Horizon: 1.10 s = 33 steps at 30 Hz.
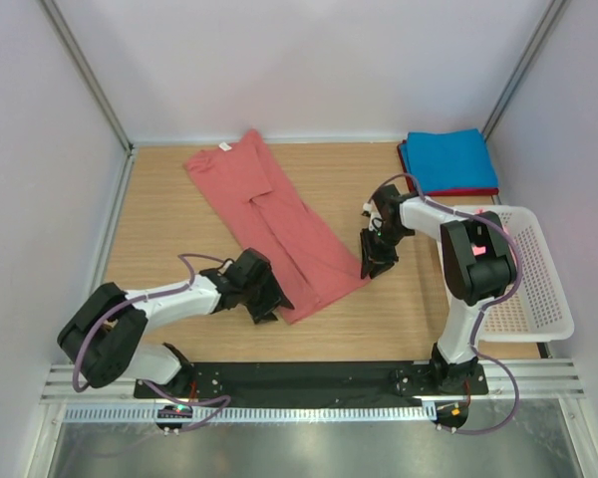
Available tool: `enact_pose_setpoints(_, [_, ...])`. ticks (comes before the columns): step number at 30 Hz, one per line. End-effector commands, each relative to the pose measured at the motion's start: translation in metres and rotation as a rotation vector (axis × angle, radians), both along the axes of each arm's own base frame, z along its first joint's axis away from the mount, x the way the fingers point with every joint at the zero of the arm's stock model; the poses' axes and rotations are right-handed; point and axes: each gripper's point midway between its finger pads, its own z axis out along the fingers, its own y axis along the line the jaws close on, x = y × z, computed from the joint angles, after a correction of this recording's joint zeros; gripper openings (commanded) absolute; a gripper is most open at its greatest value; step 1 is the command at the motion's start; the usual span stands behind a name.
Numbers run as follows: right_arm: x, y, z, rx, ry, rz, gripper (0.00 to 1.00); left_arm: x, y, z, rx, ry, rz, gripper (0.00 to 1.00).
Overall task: Fold and stack the t-shirts
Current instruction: Fold the tshirt
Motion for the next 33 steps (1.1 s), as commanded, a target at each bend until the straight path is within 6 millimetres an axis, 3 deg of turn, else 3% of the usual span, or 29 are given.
enact_pose_setpoints(1, [0.002,-0.006,-0.004,-0.028,-0.029,-0.001,0.33,0.002,0.002,-0.002,-0.006,-0.027,0.031,0.56])
enact_pose_setpoints(6, [0.010,-0.007,0.010,-0.033,-0.065,-0.010,0.49,0.001,-0.005,-0.006,-0.030,-0.010,0.005,0.54])
enact_pose_setpoints(9, [0.017,-0.009,0.019,-0.039,-0.086,-0.024,0.52,-0.003,-0.004,-0.011,-0.022,0.015,0.004,0.52])
enact_pose_setpoints(17, [0.023,-0.013,0.009,-0.040,-0.071,-0.039,0.51,-0.015,0.007,-0.025,0.022,0.063,0.008,0.38])
enact_pose_setpoints(19, [0.017,-0.010,0.005,-0.015,-0.048,-0.042,0.49,-0.015,0.007,-0.026,0.022,0.061,0.005,0.32])
enact_pose_setpoints(23, [0.010,0.001,-0.001,0.044,-0.039,-0.075,0.38,-0.014,0.006,-0.023,0.020,0.058,-0.003,0.05])
enact_pose_setpoints(24, [0.001,0.003,-0.005,0.048,-0.018,-0.078,0.37,-0.015,0.006,-0.023,0.018,0.062,-0.007,0.01])
enact_pose_setpoints(28, [-0.018,0.013,-0.006,0.065,-0.022,-0.100,0.30,-0.022,0.009,-0.020,0.024,0.080,-0.016,0.00])
enact_pose_setpoints(31, [-0.029,0.008,-0.007,0.035,-0.030,-0.151,0.07,-0.029,0.017,-0.016,0.049,0.102,-0.015,0.01])
enact_pose_setpoints(33, [-0.039,0.002,-0.001,0.009,-0.028,-0.199,0.01,-0.033,0.020,-0.009,0.047,0.099,-0.030,0.01])
